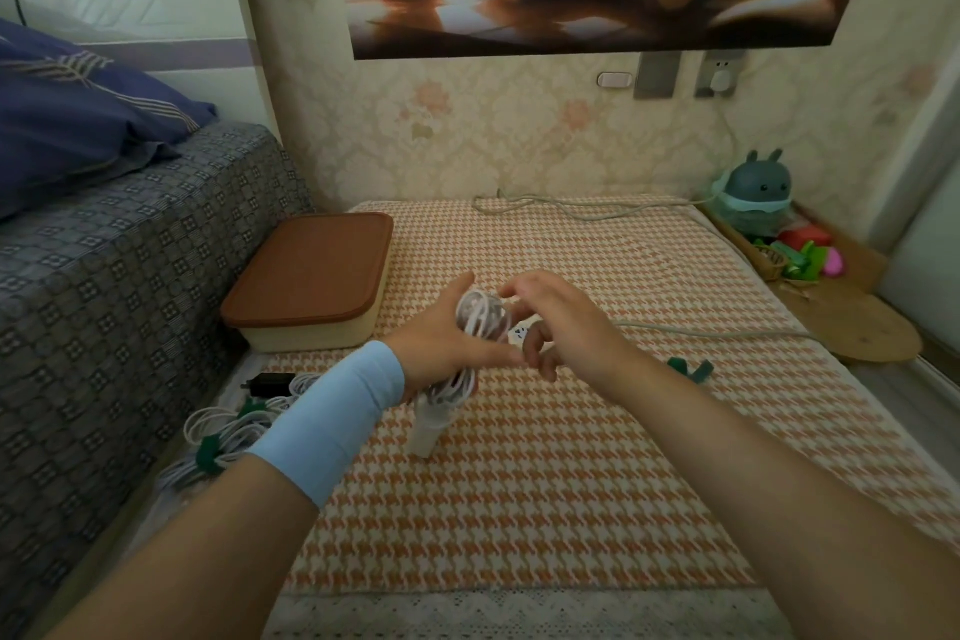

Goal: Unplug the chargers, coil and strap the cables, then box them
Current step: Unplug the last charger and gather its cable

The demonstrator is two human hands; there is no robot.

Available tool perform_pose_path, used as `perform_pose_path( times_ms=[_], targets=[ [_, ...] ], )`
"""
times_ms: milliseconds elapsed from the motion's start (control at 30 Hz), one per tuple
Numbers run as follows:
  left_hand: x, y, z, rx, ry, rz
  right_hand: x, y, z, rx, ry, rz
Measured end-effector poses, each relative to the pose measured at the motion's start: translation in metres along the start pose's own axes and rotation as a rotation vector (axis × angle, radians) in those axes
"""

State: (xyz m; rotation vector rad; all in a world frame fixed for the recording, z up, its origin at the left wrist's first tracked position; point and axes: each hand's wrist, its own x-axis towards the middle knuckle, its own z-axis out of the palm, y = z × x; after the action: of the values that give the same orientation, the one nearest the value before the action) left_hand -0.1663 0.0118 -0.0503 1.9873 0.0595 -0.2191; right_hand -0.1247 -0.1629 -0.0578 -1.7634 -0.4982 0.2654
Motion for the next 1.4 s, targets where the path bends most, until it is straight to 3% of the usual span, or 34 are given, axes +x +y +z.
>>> perform_pose_path(
  times_ms=[133,267,400,533,633,733,867,1000,1100,1267,1400],
  targets=[
    [0.004,0.004,0.02,0.112,-0.126,0.029,-0.006,0.002,0.009,-0.335,0.03,-0.177],
    [0.011,0.004,0.036,0.141,-0.151,0.035,0.0,0.004,0.007,-0.497,0.122,-0.126],
    [0.009,0.008,0.036,0.202,-0.147,-0.003,0.003,0.014,0.002,-0.506,0.109,-0.1],
    [0.009,0.0,0.031,0.532,-0.205,-0.039,0.009,0.029,-0.008,-0.421,0.186,-0.008],
    [0.012,-0.007,0.041,0.737,-0.111,-0.074,0.01,0.035,-0.015,-0.4,0.195,0.033],
    [0.017,-0.018,0.057,0.565,-0.119,-0.066,0.011,0.042,-0.015,-0.448,0.204,0.036],
    [0.023,-0.022,0.064,0.534,-0.172,-0.052,0.008,0.054,-0.016,-0.502,0.195,0.0],
    [0.031,-0.023,0.066,0.556,-0.193,-0.07,0.005,0.059,-0.021,-0.752,0.202,-0.339],
    [0.036,-0.024,0.062,0.406,-0.182,-0.074,0.003,0.063,-0.027,-0.935,0.11,-0.617],
    [0.035,-0.026,0.052,0.464,-0.29,-0.03,0.002,0.08,-0.02,-0.944,0.157,-0.593],
    [0.036,-0.029,0.055,0.563,-0.256,-0.005,0.008,0.082,-0.018,-0.984,0.174,-0.519]
  ],
)
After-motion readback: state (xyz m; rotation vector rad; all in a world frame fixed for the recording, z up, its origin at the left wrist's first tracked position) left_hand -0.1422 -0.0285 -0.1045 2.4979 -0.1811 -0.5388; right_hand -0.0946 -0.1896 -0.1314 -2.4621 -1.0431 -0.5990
